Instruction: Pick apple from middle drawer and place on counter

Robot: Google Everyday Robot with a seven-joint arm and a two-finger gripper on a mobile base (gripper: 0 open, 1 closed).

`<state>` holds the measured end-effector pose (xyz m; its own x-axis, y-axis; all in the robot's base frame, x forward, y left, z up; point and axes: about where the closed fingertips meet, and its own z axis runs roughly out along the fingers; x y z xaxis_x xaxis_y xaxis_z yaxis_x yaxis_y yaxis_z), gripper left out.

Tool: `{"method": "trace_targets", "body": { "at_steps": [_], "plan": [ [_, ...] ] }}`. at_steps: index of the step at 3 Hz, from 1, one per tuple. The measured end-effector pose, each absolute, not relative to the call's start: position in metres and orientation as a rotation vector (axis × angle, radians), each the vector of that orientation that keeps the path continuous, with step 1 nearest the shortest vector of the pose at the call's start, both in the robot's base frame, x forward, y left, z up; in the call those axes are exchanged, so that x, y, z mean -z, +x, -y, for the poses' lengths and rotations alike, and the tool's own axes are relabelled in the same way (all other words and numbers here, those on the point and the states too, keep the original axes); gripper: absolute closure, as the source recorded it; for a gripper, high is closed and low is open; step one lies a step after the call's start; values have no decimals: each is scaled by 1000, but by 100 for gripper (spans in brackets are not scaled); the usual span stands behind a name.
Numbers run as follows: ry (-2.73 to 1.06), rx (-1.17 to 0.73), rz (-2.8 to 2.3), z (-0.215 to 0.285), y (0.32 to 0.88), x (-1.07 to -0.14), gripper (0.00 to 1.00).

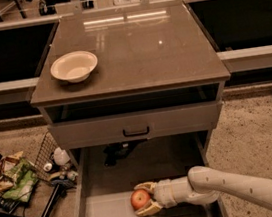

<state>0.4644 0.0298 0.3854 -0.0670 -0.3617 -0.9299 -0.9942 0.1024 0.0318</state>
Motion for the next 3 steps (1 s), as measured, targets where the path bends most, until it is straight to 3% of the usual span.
{"method": "trace_targets", "body": {
  "at_steps": [2, 3],
  "plan": [
    [-1365, -1056, -1572, -42, 472, -456, 87],
    [-1362, -1103, -1614, -8, 461, -527, 100]
  ]
}}
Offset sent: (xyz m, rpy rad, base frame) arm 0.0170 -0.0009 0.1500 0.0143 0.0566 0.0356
